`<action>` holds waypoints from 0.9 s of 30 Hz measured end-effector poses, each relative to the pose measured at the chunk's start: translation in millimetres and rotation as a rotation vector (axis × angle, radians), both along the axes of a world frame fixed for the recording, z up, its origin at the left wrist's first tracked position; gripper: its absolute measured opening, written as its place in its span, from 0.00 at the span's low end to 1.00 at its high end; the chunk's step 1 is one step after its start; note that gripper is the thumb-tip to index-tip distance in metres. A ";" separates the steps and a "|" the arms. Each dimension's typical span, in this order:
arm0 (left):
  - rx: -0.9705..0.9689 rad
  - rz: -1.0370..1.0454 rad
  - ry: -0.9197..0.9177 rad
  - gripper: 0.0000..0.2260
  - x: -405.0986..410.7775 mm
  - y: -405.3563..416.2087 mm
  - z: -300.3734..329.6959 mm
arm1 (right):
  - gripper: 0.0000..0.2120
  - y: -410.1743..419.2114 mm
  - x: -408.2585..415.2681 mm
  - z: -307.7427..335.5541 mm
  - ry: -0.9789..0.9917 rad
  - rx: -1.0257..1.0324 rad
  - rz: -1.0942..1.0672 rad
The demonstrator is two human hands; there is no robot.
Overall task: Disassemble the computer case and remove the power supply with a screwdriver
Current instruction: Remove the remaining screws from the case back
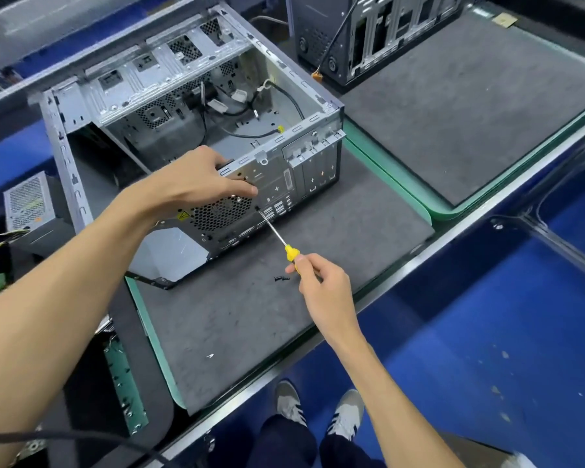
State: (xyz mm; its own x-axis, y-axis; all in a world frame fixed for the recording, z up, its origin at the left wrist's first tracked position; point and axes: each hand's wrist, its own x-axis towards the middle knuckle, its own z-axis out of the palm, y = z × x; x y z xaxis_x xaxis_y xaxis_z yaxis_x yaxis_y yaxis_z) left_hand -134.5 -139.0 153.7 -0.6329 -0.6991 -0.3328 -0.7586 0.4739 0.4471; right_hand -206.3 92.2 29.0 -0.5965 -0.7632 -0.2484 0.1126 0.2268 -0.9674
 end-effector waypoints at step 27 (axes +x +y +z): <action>-0.022 -0.049 0.027 0.22 1.5 -0.6 -2.3 | 0.14 -3.9 -2.6 17.0 -0.024 0.098 0.151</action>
